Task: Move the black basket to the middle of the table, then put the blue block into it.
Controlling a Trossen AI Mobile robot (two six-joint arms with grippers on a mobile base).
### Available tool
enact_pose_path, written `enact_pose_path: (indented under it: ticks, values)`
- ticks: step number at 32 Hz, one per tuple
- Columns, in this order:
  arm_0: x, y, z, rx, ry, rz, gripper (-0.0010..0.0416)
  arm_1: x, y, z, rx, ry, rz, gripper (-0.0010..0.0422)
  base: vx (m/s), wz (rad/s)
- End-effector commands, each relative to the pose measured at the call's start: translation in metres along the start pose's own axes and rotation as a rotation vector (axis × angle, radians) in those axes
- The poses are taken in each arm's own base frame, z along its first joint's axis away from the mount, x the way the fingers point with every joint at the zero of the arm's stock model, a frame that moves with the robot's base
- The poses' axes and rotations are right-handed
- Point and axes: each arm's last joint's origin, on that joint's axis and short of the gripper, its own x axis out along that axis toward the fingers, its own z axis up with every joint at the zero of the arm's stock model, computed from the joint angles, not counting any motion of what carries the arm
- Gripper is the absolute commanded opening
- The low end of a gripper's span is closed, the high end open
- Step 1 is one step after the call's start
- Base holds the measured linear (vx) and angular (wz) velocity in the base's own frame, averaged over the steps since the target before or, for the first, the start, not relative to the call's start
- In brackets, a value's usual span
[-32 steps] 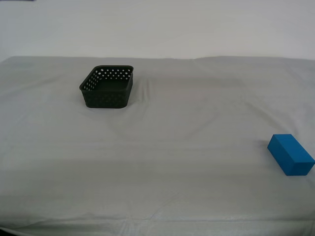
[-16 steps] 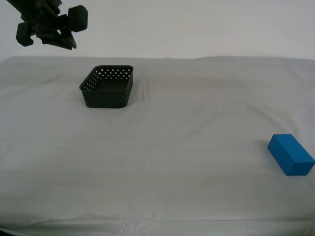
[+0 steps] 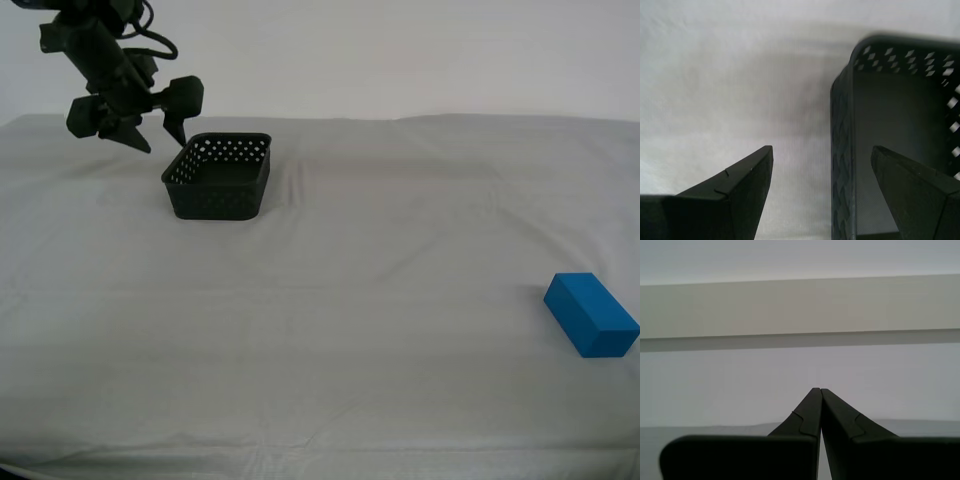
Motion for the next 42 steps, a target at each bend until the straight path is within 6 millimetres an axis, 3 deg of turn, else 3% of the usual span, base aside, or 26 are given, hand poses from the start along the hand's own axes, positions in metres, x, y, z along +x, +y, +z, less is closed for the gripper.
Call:
enact_pose_path:
  ticks: [1,8,15,20,24,28,30,42]
  values:
    - [0.000,0.000,0.000,0.003,-0.003,0.000,0.0001,0.009,-0.005,-0.003,0.007,0.023,-0.003,0.0270,0.000,0.000]
    - [0.000,0.000,0.000,0.003,0.001,0.000,0.0001,0.034,-0.025,-0.009,0.061,0.062,0.026,0.0270,0.000,0.000]
    - [0.000,0.000,0.000,0.003,0.003,0.000,0.0000,0.062,-0.026,-0.008,0.065,0.165,0.105,0.0270,0.000,0.000]
    - [0.000,0.000,0.000,0.003,0.007,-0.001,0.0001,0.067,-0.028,-0.003,0.058,0.173,0.113,0.0268,0.000,0.000]
    - [0.000,0.000,-0.001,0.003,0.011,-0.001,0.0001,0.065,-0.028,-0.001,0.047,0.163,0.112,0.0199,0.000,0.000]
    - [0.000,0.000,-0.001,0.003,0.012,0.000,0.0001,0.065,-0.029,-0.002,0.046,0.169,0.103,0.0080,0.000,0.000]
    - [0.000,0.000,-0.001,0.003,0.011,0.000,0.0001,0.065,-0.029,-0.002,0.046,0.177,0.074,-0.0006,0.000,0.000]
    - [0.000,0.000,-0.003,0.003,0.032,0.000,0.0000,0.054,-0.034,0.002,0.004,0.197,0.003,-0.0001,0.000,0.000]
